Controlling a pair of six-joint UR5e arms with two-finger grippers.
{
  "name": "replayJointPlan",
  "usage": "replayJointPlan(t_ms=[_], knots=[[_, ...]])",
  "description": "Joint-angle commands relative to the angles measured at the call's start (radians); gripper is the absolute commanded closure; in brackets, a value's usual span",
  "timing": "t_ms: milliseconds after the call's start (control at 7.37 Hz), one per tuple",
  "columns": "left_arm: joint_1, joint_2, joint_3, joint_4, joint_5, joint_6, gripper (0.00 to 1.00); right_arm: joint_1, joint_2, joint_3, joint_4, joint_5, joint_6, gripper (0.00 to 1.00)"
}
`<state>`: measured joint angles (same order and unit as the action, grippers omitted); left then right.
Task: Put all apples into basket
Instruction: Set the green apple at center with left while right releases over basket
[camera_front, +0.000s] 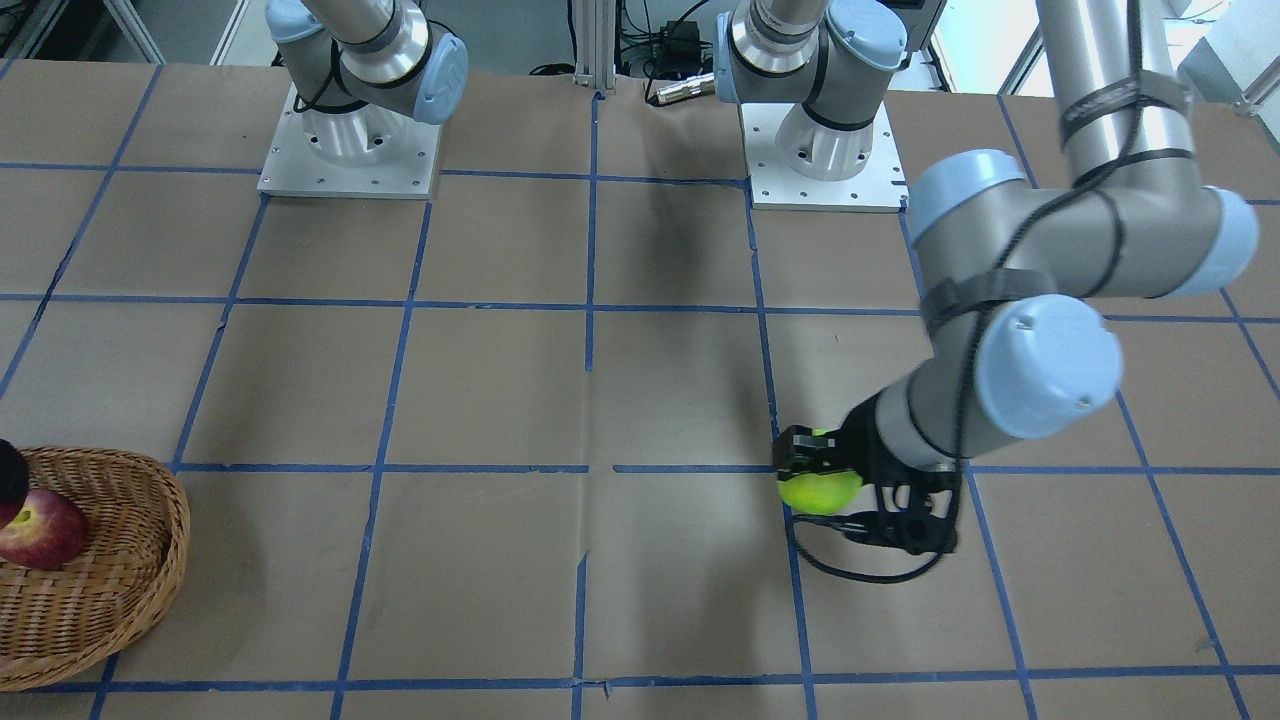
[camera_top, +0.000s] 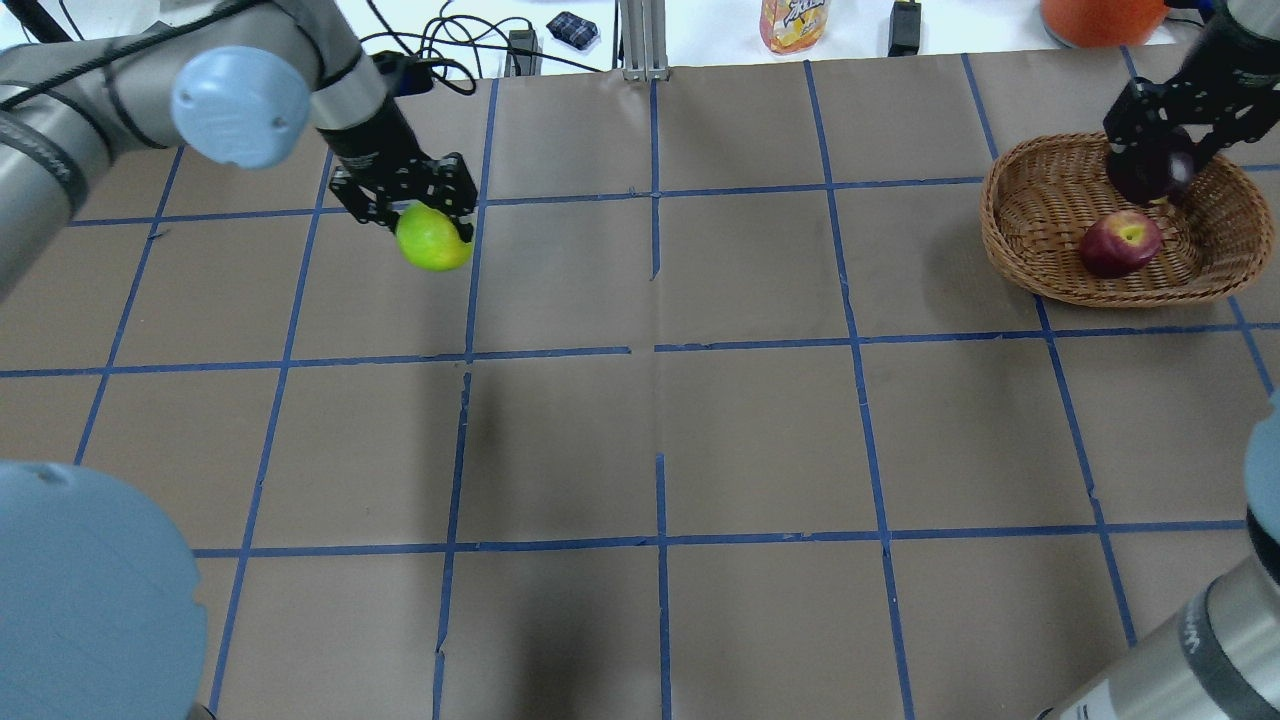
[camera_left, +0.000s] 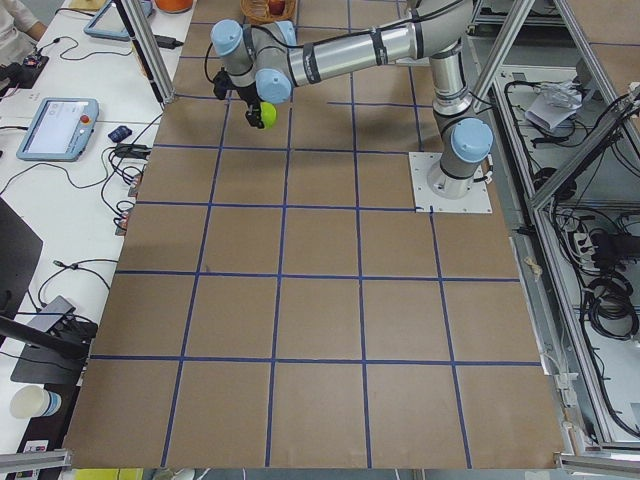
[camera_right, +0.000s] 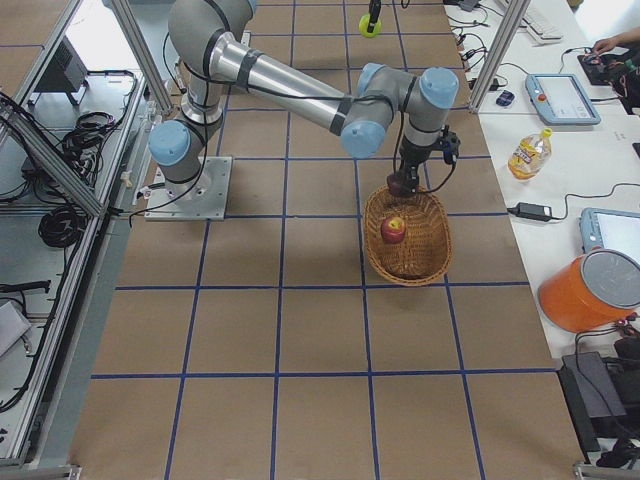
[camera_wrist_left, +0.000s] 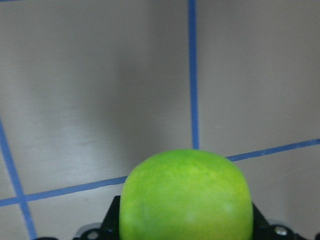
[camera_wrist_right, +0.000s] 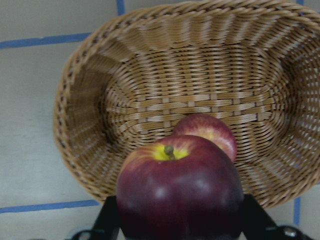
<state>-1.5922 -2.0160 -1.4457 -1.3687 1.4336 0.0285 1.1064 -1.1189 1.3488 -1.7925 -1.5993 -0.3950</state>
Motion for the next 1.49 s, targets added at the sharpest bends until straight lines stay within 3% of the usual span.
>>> replayJointPlan(t_ms=[0,271,543,678,814,950,1085,1357], knots=[[-0.194,-0.051,-0.074,0.24,-0.005,-0.31,0.95,-0.091,0.075,0.003,-0.097,-0.008,-0.112,1.0],[-0.294,-0.119,-0.122,0.446,-0.001,-0.479,0.95,-0.128,0.132,0.009,-0.18,-0.05,-0.156,1.0],[-0.328,-0.153,-0.136,0.459,0.004,-0.486,0.92,-0.126,0.142,0.003,-0.174,-0.041,-0.107,1.0],[-0.328,-0.155,-0.14,0.459,0.004,-0.475,0.09,-0.125,0.146,0.0,-0.176,-0.039,-0.107,0.82],[-0.321,-0.136,-0.137,0.464,0.002,-0.428,0.0,-0.12,0.151,0.0,-0.176,-0.036,-0.107,0.22],[-0.301,-0.119,-0.121,0.433,0.004,-0.367,0.0,-0.12,0.148,0.001,-0.168,-0.025,-0.104,0.0],[-0.272,-0.087,-0.116,0.378,0.007,-0.316,0.0,-0.114,0.136,-0.002,-0.156,-0.028,-0.1,0.0],[-0.221,0.026,-0.09,0.212,0.143,-0.128,0.0,-0.07,0.065,-0.005,-0.096,-0.027,-0.099,0.0]])
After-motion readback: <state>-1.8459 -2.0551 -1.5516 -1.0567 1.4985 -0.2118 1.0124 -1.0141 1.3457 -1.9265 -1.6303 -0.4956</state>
